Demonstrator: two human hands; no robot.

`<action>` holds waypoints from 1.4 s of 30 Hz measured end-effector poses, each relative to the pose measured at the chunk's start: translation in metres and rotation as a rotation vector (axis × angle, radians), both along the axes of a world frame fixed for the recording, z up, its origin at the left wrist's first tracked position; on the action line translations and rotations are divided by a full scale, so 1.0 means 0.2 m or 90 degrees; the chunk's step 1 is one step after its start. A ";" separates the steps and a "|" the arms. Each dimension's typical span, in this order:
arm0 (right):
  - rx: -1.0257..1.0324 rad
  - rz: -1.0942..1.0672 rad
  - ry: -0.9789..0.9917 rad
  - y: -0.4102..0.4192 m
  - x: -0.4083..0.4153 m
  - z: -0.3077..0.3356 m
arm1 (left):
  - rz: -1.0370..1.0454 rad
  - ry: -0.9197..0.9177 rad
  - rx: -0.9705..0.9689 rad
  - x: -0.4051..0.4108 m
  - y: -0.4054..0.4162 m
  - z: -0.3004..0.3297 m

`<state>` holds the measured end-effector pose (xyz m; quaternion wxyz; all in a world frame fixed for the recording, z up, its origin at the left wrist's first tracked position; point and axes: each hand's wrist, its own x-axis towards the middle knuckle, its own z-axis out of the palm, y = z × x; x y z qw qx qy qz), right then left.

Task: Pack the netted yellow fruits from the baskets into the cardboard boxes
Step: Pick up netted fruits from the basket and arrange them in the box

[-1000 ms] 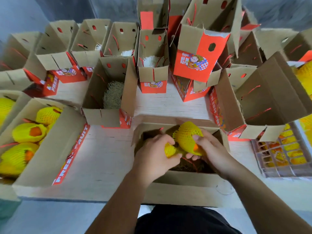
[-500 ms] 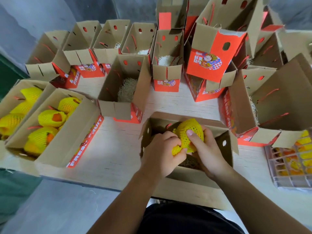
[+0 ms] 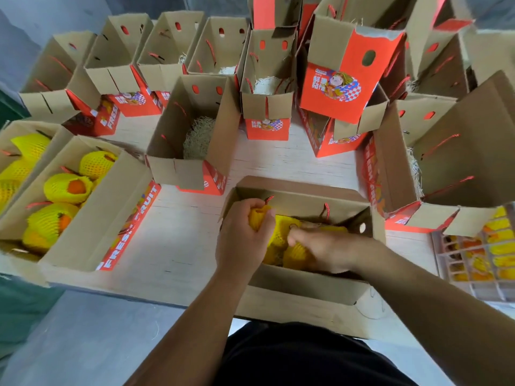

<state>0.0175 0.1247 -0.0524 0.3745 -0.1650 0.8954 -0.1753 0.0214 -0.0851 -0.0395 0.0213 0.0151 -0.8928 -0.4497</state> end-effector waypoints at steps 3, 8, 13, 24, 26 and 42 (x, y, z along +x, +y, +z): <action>0.100 0.161 0.090 -0.12 -0.04 -0.17 | 0.007 0.014 -0.076 0.01 0.03 -0.01; 0.126 0.100 0.029 -0.14 -0.06 -0.16 | -0.005 0.007 -0.174 0.00 0.05 -0.01; -0.287 -0.247 -0.034 0.01 -0.04 0.02 | 0.035 -0.113 -0.043 -0.04 0.07 0.05; -0.389 -0.407 0.256 0.22 0.09 0.24 | -0.195 -0.336 0.160 -0.11 0.26 0.05; -0.446 -0.468 0.247 0.24 0.11 0.22 | -0.337 -0.254 -0.002 -0.11 0.28 0.03; -0.089 -0.274 0.469 0.17 0.19 0.07 | -0.617 -0.229 -0.591 -0.17 0.52 -0.19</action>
